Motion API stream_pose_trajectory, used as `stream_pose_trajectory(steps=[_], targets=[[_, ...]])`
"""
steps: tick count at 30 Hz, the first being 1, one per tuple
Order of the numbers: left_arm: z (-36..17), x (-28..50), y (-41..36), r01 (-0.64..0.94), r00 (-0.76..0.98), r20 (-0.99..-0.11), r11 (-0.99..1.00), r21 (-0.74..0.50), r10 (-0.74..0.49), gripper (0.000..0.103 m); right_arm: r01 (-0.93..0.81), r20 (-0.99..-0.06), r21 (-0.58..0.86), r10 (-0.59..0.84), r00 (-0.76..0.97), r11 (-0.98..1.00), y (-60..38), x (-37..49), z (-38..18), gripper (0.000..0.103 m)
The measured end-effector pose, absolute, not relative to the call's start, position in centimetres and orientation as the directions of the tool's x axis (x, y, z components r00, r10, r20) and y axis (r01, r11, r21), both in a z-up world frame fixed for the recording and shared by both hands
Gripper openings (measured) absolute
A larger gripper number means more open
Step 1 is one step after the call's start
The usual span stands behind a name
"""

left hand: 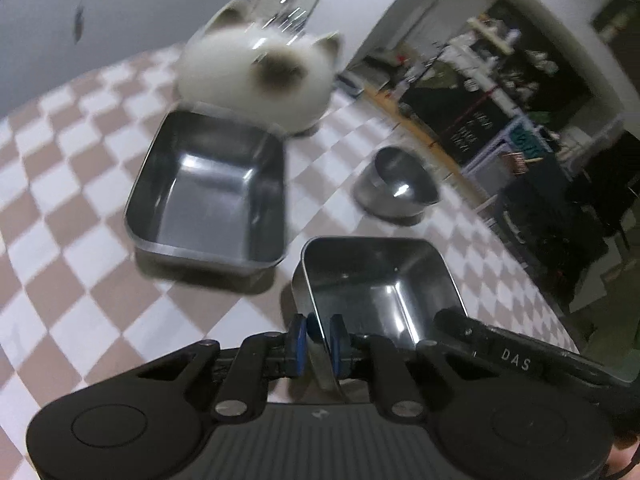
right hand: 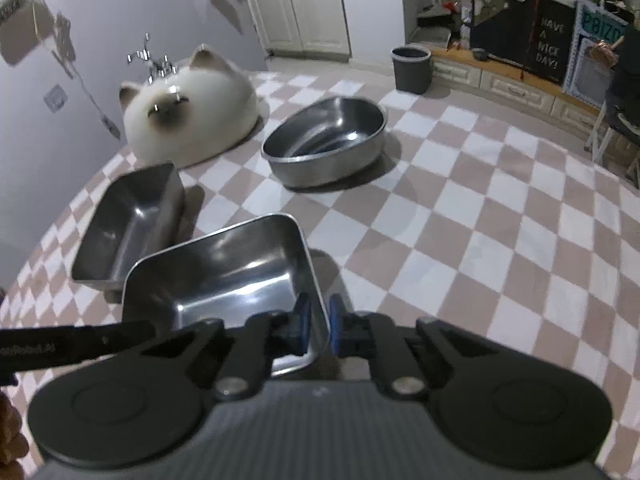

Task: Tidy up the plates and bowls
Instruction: 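Reach both tools to a steel rectangular pan and close on its rim, then lift and carry the steel pan with both tools toward the stacked dishes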

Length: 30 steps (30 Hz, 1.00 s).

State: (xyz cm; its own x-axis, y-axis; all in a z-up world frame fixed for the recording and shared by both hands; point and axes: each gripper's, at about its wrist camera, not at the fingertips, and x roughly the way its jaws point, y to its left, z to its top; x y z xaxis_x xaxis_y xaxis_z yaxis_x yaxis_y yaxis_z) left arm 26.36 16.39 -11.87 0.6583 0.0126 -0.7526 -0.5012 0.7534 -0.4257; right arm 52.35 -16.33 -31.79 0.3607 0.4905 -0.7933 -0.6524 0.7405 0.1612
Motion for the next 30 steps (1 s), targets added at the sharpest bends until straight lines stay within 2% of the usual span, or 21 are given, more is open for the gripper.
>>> stream_pose_trajectory(steps=[5,12,24,30], targets=[[-9.4,25.6,14.5,-0.431,0.714,-0.7,0.79,-0.436,0.003,0.013,-0.623,-0.748,0.195,0.526,0.405,0.757,-19.9,50.6,-28.6,0.011],[-6.7,24.6,9.5,-0.31,0.76,-0.646,0.832,-0.461,-0.075,0.013,-0.563,-0.68,0.213,0.534,0.502,0.799,-27.1,46.3,-24.1,0.01],[-4.5,23.1,-2.4,-0.05,0.762,-0.602,0.905,-0.422,-0.239,0.013,-0.349,-0.637,0.253,0.427,0.642,0.902,-41.9,38.4,-22.1,0.01],[-5.2,23.0,-8.8,0.084,0.711,-0.631,0.928,-0.363,-0.311,0.013,-0.25,-0.624,0.272,0.368,0.69,0.929,-48.8,35.5,-22.1,0.01]])
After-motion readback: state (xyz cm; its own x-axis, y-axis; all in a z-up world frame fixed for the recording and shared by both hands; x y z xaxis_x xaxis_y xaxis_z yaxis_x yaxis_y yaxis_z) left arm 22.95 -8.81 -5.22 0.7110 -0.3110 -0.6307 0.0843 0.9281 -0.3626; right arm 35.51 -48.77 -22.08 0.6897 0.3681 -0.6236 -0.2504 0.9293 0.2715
